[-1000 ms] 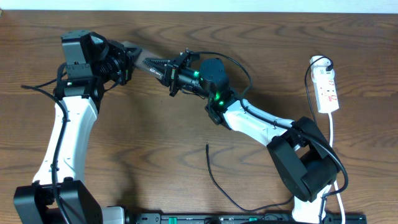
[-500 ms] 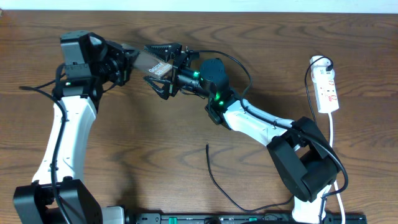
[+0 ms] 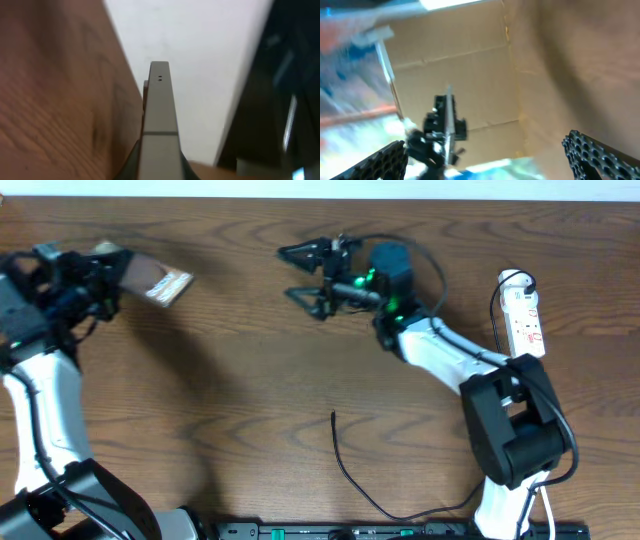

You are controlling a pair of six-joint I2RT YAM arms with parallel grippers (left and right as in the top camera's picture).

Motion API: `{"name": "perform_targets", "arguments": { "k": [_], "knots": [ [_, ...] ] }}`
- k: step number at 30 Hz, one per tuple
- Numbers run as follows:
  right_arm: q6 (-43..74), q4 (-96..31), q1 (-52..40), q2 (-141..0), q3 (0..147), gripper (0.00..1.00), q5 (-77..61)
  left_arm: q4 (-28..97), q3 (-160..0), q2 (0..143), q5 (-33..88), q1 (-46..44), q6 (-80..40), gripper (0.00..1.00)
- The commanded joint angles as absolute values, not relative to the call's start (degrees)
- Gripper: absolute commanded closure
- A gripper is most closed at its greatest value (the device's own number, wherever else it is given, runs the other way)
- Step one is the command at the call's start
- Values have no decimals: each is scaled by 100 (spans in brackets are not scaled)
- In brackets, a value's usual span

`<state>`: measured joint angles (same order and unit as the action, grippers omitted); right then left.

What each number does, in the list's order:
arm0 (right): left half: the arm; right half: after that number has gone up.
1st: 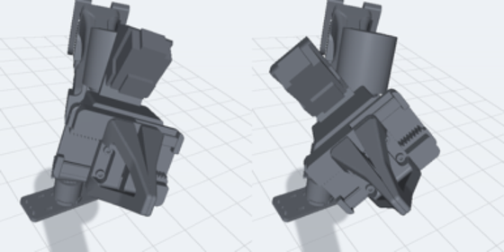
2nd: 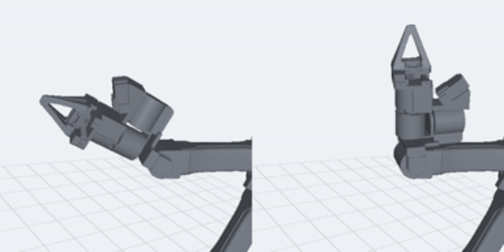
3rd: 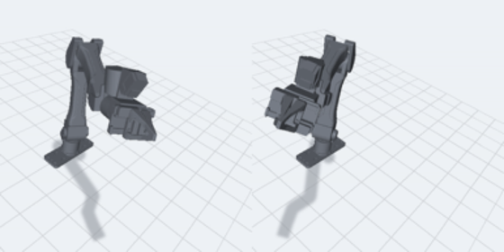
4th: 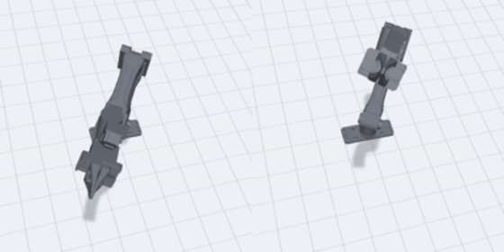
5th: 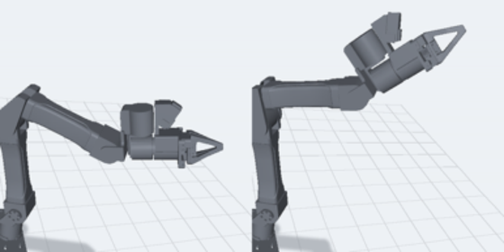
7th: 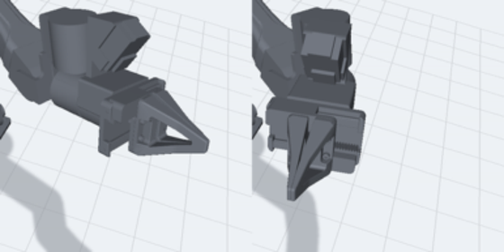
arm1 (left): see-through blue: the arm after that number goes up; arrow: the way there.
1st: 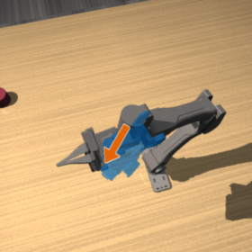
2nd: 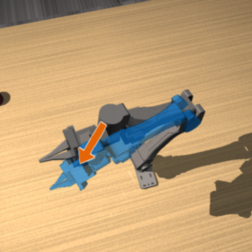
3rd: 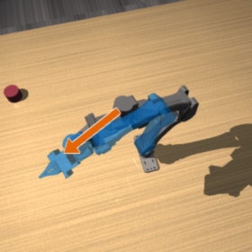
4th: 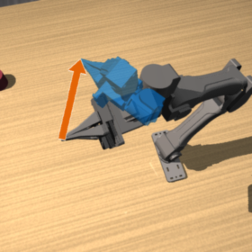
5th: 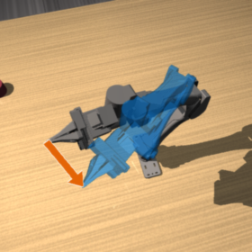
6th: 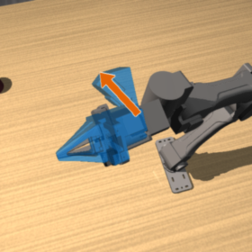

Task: Plug charger to phone and switch on socket
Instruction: 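Open the right gripper off the phone and lower it toward the cable end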

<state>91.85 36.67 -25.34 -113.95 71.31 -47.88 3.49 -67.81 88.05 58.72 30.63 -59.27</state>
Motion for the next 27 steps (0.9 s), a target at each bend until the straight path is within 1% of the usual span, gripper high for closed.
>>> {"name": "perform_targets", "arguments": {
  "k": [1, 5, 7, 9, 11, 13, 14, 15, 17, 19, 24, 27],
  "knots": [
    [7345, 3642, -2456, -11354, 7190, 1, -5673, 244, -6781, 8777, 7824, 3188, -4729, 93],
    [6910, 3597, -2458, -11354, 7391, 1, -5935, 246, -6781, 8777, 8364, 3133, -4101, 93],
    [6595, 3232, -2451, -11354, 7660, 1, -6215, 246, -6781, 8777, 8484, 3087, -3955, 92],
    [6112, 2477, -2445, -11354, 8018, 1, -6390, 246, -6781, 8777, 8597, 3037, -3767, 92],
    [5402, 1323, -2447, -11354, 8412, 1, -6320, 248, -6781, 8777, 8615, 3006, -3728, 92],
    [4637, -191, -2453, -11354, 8831, 1, -5756, 246, -6781, 8777, 8615, 2980, -3726, 92],
    [4252, -1061, -2464, -11354, 9070, 1, -5212, 246, -6781, 8777, 8613, 2980, -3726, 92],
    [4003, -1765, -2475, -11354, 9271, 1, -4630, 248, -6781, 8777, 8613, 2980, -3723, 92],
    [3719, -3142, -2532, -11354, 9706, 1, -2985, 248, -6781, 8777, 8613, 2980, -3706, 92],
    [3629, -3896, -2609, -11354, 9970, 1, -1925, 248, -6781, 8777, 8615, 2980, -3680, 92],
    [3242, -4799, -2886, -11358, 10020, 1, -1487, 257, -6781, 8777, 8613, 2978, -3557, 92],
    [3249, -5450, -3168, -11358, 9821, 1, -854, 274, -6781, 8777, 8615, 2963, -3555, 92]
  ]
}}
